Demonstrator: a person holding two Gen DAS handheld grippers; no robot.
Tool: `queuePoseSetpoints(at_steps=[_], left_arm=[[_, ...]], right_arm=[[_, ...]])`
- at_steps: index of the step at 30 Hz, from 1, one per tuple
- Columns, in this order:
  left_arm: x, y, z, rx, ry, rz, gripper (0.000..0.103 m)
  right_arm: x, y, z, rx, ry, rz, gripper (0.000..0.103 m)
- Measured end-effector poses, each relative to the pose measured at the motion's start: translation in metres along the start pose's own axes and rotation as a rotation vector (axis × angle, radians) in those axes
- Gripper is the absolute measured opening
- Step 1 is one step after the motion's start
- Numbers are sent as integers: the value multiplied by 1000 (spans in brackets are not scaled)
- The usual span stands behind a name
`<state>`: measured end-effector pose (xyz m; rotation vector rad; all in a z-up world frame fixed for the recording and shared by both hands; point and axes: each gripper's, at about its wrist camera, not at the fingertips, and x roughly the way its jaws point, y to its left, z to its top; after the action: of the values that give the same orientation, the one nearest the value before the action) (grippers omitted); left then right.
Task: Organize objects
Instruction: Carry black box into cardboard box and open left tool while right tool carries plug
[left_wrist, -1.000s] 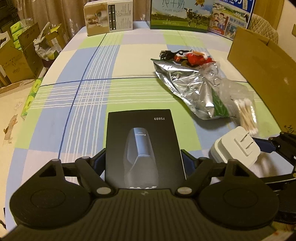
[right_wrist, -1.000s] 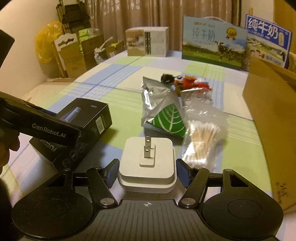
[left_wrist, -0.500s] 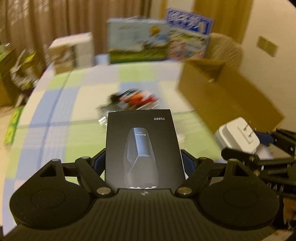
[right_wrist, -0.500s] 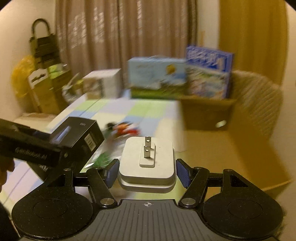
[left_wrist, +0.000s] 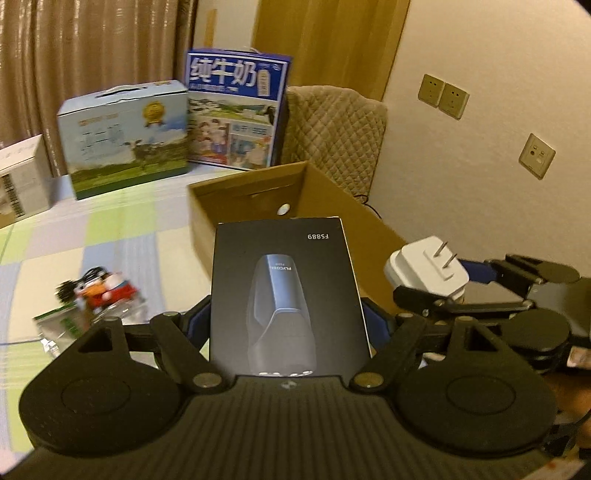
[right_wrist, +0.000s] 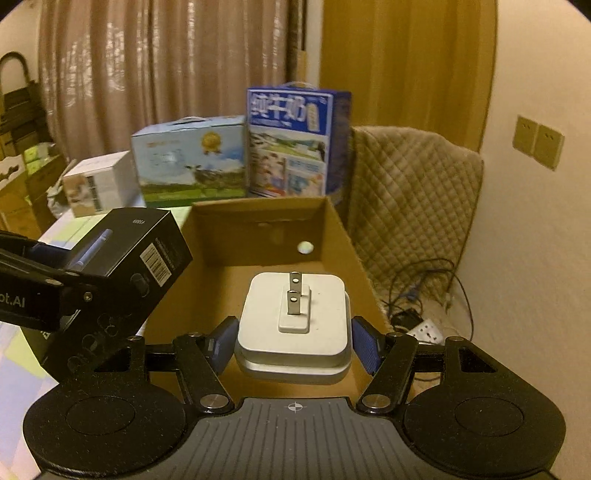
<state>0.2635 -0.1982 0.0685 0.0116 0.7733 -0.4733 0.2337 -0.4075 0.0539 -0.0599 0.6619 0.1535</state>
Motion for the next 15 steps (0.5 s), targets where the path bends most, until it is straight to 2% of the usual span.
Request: queuePoseSetpoints(at_steps=[8,15], left_arm=[[44,-22,12,1,36,-12,78],[51,-19,19,-47,10,-5,81]], right_arm=[[19,-21,-6,33,25,-12,63],[23,-24,-9,52,35,-11,63]])
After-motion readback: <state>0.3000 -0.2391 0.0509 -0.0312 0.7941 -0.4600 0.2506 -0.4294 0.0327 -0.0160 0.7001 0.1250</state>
